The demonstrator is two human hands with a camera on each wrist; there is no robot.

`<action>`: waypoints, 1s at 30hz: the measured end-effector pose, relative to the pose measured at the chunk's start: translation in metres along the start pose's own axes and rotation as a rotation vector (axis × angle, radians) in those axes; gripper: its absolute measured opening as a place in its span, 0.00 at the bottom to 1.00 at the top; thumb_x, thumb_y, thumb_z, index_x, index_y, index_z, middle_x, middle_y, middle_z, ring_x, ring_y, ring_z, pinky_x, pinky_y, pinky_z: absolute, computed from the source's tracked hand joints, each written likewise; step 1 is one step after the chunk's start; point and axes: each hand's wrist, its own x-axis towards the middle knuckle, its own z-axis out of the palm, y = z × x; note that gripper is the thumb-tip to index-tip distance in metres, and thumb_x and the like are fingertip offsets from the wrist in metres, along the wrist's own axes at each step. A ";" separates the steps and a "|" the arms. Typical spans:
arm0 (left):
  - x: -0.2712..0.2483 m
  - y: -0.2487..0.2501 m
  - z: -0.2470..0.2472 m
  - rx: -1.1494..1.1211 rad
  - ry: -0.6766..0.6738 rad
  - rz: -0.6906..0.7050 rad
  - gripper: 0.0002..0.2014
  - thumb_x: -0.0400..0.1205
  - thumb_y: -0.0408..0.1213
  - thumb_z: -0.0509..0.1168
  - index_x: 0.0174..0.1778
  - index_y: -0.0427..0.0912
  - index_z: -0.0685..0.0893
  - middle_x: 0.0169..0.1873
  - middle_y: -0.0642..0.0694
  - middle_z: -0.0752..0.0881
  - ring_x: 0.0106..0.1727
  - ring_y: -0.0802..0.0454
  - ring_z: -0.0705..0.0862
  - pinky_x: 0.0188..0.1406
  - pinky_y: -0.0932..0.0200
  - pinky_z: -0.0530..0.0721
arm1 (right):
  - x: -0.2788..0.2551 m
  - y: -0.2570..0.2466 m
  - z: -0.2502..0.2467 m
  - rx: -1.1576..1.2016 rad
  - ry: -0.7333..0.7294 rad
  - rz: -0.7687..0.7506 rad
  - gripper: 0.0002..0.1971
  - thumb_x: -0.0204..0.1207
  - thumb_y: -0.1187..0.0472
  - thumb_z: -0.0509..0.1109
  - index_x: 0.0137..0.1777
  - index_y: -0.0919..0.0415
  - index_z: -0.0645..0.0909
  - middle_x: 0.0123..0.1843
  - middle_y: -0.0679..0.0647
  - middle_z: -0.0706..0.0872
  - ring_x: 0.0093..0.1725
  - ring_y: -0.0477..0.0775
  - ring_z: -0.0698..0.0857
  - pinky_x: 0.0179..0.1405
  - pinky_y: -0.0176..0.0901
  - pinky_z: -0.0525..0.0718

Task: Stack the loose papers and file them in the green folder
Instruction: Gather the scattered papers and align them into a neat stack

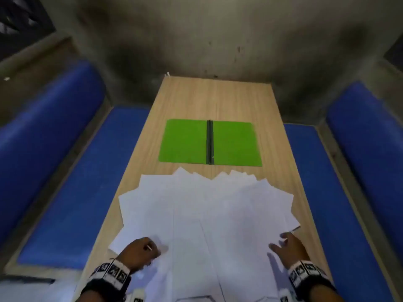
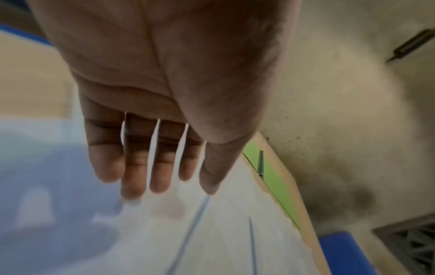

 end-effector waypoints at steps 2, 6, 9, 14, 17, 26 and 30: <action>0.016 0.001 0.011 -0.068 0.055 -0.057 0.15 0.79 0.44 0.73 0.55 0.40 0.81 0.44 0.40 0.89 0.36 0.50 0.85 0.32 0.61 0.81 | 0.008 -0.004 0.009 -0.035 0.010 0.013 0.38 0.65 0.50 0.82 0.71 0.63 0.72 0.72 0.62 0.79 0.69 0.62 0.81 0.63 0.50 0.81; 0.039 0.012 0.038 -0.134 0.080 -0.126 0.36 0.72 0.47 0.78 0.73 0.37 0.73 0.66 0.35 0.84 0.61 0.38 0.86 0.51 0.51 0.84 | 0.001 -0.022 0.034 -0.246 -0.046 0.040 0.51 0.58 0.38 0.81 0.78 0.60 0.65 0.74 0.62 0.73 0.71 0.66 0.76 0.63 0.55 0.82; 0.047 0.022 0.057 -0.154 0.093 -0.124 0.37 0.70 0.44 0.80 0.72 0.36 0.74 0.64 0.36 0.85 0.55 0.40 0.88 0.42 0.56 0.83 | -0.004 -0.030 0.052 -0.231 -0.045 0.048 0.49 0.58 0.46 0.84 0.76 0.59 0.63 0.73 0.63 0.75 0.71 0.67 0.75 0.65 0.60 0.81; 0.051 0.038 0.079 -0.095 0.110 -0.025 0.19 0.70 0.37 0.77 0.54 0.43 0.79 0.47 0.44 0.87 0.50 0.43 0.87 0.44 0.59 0.83 | -0.013 -0.034 0.072 -0.150 -0.102 0.009 0.35 0.75 0.58 0.75 0.79 0.68 0.66 0.78 0.63 0.72 0.76 0.63 0.74 0.72 0.48 0.74; 0.053 0.036 0.071 0.021 0.182 0.020 0.07 0.76 0.34 0.72 0.46 0.41 0.81 0.43 0.44 0.86 0.45 0.47 0.84 0.40 0.63 0.77 | -0.016 -0.031 0.067 -0.103 -0.099 -0.007 0.24 0.78 0.61 0.71 0.72 0.71 0.74 0.72 0.65 0.79 0.70 0.64 0.79 0.66 0.47 0.77; 0.072 -0.022 -0.040 0.416 0.482 -0.163 0.25 0.76 0.51 0.74 0.63 0.38 0.86 0.66 0.36 0.80 0.70 0.39 0.78 0.67 0.51 0.78 | 0.012 0.005 0.005 -0.287 0.081 -0.118 0.08 0.68 0.60 0.78 0.39 0.64 0.83 0.53 0.60 0.87 0.46 0.58 0.86 0.45 0.47 0.86; 0.078 -0.024 -0.047 0.439 0.395 -0.165 0.21 0.73 0.48 0.76 0.57 0.41 0.84 0.64 0.39 0.77 0.61 0.40 0.83 0.62 0.52 0.81 | 0.036 -0.018 -0.003 -0.583 0.080 -0.404 0.16 0.68 0.57 0.78 0.54 0.61 0.85 0.77 0.50 0.72 0.72 0.54 0.75 0.64 0.46 0.78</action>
